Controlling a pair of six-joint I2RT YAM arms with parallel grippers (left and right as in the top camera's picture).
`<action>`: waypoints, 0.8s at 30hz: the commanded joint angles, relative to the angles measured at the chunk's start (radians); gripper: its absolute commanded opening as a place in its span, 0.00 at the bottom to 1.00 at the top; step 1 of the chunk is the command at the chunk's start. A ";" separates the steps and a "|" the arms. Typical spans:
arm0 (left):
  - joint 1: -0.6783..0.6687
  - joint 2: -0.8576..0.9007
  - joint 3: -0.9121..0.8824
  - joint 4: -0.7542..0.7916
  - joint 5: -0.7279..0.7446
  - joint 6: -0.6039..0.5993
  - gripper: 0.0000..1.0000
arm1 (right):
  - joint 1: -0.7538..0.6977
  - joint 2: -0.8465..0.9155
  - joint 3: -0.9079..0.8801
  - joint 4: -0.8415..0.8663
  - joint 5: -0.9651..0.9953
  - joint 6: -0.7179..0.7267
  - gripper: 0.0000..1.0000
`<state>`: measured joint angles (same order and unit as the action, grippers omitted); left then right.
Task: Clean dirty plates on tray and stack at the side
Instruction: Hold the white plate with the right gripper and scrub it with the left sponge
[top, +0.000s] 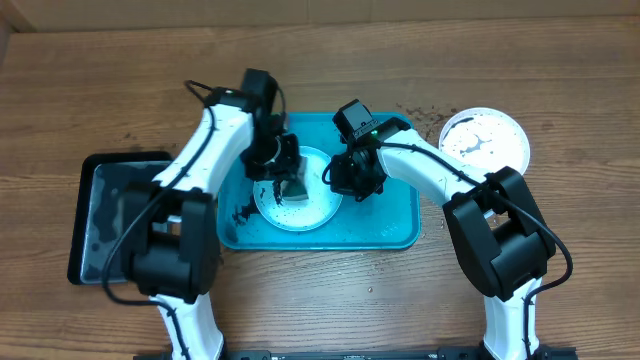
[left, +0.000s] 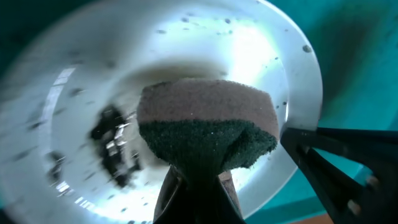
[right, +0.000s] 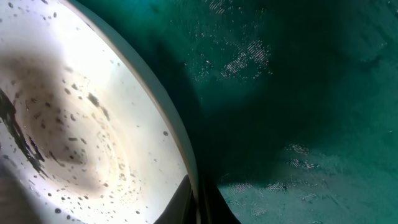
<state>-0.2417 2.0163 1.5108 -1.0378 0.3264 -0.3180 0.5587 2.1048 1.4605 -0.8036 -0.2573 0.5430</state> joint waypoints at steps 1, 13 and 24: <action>-0.032 0.063 -0.005 0.014 -0.023 -0.032 0.04 | 0.001 0.016 -0.034 0.005 0.048 0.007 0.04; -0.033 0.147 -0.004 -0.024 -0.476 -0.049 0.04 | 0.001 0.016 -0.034 -0.016 0.082 0.003 0.04; -0.033 0.147 0.089 -0.151 -0.814 -0.134 0.04 | 0.000 0.016 -0.034 -0.016 0.092 0.004 0.04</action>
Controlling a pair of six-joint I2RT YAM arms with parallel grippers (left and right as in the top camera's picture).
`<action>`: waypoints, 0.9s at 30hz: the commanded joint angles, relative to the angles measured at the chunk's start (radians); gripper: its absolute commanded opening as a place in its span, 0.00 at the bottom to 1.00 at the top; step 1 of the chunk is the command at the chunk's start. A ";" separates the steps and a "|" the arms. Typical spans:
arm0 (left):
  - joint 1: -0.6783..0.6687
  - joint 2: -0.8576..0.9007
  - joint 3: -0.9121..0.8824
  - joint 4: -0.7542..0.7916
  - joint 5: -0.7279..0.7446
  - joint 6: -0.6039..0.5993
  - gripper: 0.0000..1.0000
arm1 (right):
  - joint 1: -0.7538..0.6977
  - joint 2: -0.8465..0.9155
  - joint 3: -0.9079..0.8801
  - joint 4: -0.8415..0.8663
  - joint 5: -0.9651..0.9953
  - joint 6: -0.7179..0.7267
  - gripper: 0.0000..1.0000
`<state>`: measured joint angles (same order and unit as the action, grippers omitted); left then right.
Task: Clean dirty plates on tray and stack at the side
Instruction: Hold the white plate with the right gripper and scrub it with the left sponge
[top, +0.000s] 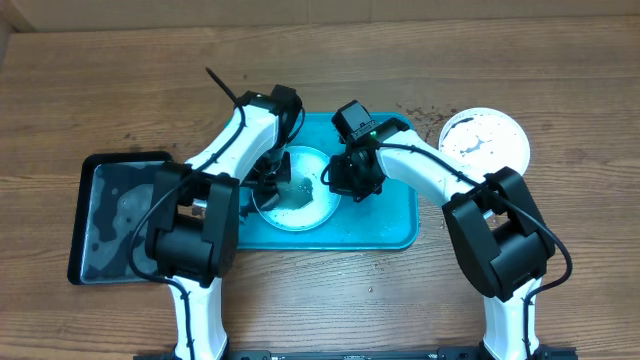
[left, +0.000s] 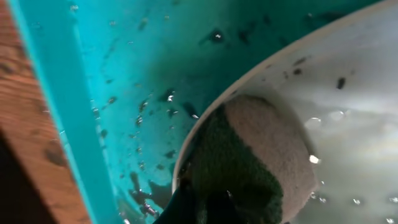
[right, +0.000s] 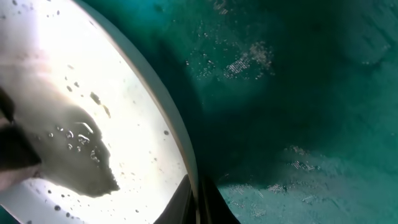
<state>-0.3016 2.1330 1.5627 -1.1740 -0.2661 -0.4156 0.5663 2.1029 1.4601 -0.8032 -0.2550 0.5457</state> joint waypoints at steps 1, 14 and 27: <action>0.026 0.030 0.053 -0.021 -0.203 -0.035 0.04 | -0.007 0.018 -0.033 -0.016 0.090 0.001 0.04; 0.019 0.035 0.104 0.078 0.607 0.129 0.04 | -0.007 0.018 -0.033 -0.017 0.089 0.001 0.04; 0.040 0.048 0.093 -0.007 0.037 0.024 0.04 | -0.007 0.018 -0.033 -0.021 0.089 0.001 0.04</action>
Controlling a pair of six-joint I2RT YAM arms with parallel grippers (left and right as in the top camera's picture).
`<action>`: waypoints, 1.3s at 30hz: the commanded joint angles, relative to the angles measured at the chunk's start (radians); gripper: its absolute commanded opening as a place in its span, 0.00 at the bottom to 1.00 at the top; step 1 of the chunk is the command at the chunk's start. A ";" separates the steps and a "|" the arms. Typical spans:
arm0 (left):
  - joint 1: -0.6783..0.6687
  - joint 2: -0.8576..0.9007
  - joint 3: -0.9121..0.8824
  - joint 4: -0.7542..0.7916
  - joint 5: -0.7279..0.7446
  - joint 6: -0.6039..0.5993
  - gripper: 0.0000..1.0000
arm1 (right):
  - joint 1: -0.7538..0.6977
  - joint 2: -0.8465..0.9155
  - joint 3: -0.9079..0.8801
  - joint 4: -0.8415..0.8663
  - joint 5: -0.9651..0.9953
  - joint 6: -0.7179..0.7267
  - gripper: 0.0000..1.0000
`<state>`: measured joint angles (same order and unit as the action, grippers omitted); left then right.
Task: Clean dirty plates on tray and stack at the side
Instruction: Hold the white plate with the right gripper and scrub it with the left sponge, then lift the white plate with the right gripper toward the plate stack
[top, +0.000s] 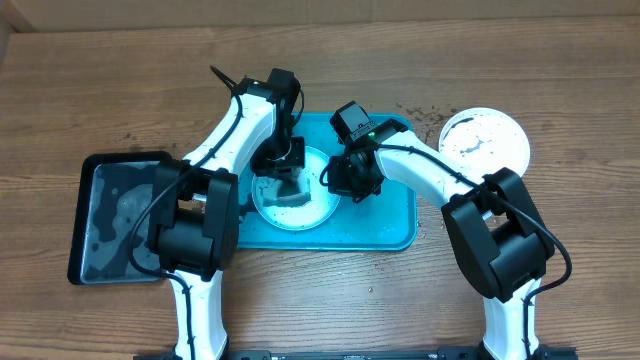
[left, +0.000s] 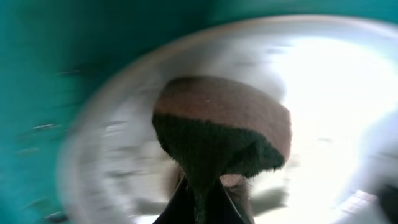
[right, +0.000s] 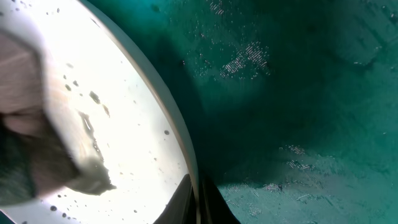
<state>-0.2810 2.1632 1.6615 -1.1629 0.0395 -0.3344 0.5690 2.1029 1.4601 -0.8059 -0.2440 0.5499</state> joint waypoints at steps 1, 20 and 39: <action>0.024 0.018 -0.005 -0.026 -0.312 -0.068 0.04 | -0.010 0.018 -0.033 -0.018 0.078 -0.003 0.04; 0.147 -0.186 0.256 -0.277 -0.248 -0.214 0.04 | -0.007 0.018 -0.033 0.016 0.113 0.000 0.04; 0.638 -0.456 0.210 -0.357 -0.137 -0.249 0.04 | 0.071 -0.239 0.249 -0.221 0.555 -0.179 0.04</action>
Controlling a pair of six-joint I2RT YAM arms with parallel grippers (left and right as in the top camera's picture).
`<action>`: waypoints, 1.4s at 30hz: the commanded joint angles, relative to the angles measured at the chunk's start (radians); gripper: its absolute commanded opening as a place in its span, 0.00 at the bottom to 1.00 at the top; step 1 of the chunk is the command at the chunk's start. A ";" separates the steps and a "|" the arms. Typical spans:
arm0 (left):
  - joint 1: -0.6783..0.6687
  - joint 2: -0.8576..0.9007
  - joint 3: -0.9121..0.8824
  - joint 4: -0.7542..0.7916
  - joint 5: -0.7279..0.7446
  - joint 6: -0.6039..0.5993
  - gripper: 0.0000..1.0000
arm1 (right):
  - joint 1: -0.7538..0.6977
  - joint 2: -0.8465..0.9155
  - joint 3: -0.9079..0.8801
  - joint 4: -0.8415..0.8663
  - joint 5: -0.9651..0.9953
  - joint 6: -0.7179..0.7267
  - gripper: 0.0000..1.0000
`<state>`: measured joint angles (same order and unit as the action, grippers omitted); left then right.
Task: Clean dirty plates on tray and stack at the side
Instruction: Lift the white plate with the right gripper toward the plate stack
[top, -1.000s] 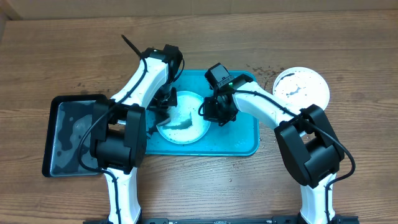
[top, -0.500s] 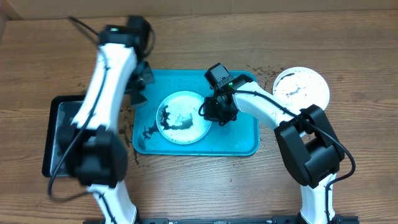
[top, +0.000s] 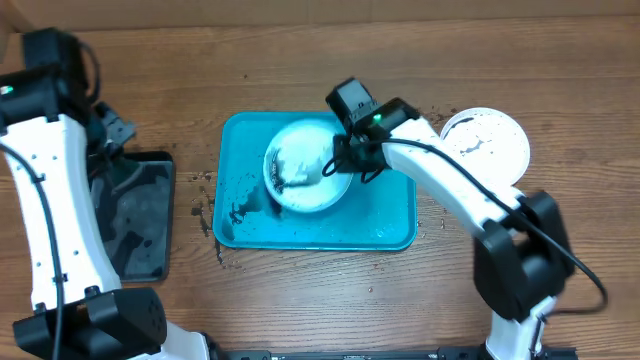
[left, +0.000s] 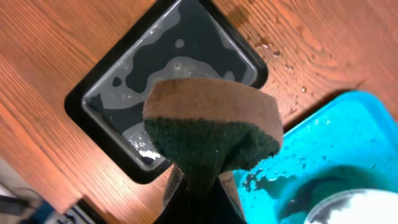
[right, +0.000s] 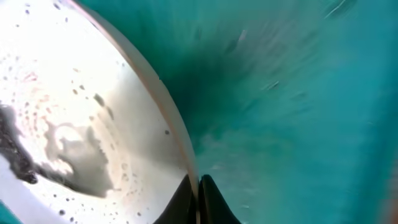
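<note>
A white plate (top: 305, 180) with wet smears and a dark streak sits over the teal tray (top: 400, 238), apparently tilted or raised. My right gripper (top: 340, 165) is shut on its right rim; in the right wrist view the right gripper (right: 198, 186) pinches the plate (right: 93, 124) at its edge above the teal tray (right: 298, 124). My left gripper (top: 108, 130) hangs far left, shut on a brown-and-green sponge (left: 211, 127). The left gripper (left: 199, 190) is mostly hidden under the sponge. A second dirty plate (top: 485, 140) lies on the wood at right.
A black tray (top: 135, 215) holding shallow water lies left of the teal tray; the black tray (left: 168, 81) shows beneath the sponge. Dark crumbs are scattered on the wood by the teal tray's left edge (top: 205, 205) and near the second plate.
My left gripper and the sponge have left the plate and now hang far left, by the black water tray. The right gripper still grips the rim; the plate sits nearer the tray's far side.
The sponge was pressed on the plate's middle while my right gripper held the rim. It was then at the plate's left edge, then back at its centre, with specks wiped into wet smears. Now the sponge is away at the black tray.
</note>
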<state>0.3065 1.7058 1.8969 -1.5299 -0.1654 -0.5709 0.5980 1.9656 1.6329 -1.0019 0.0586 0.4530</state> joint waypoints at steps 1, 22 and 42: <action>0.066 0.001 -0.034 0.013 0.070 -0.013 0.04 | 0.054 -0.110 0.089 -0.040 0.305 -0.103 0.04; 0.131 0.002 -0.102 0.065 0.115 -0.013 0.04 | 0.449 -0.126 0.176 0.081 1.345 -0.917 0.04; 0.131 0.002 -0.102 0.065 0.115 -0.013 0.04 | 0.484 -0.126 0.176 0.137 1.337 -0.945 0.04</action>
<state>0.4339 1.7058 1.8011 -1.4666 -0.0589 -0.5713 1.0866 1.8488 1.7878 -0.8677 1.3918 -0.5461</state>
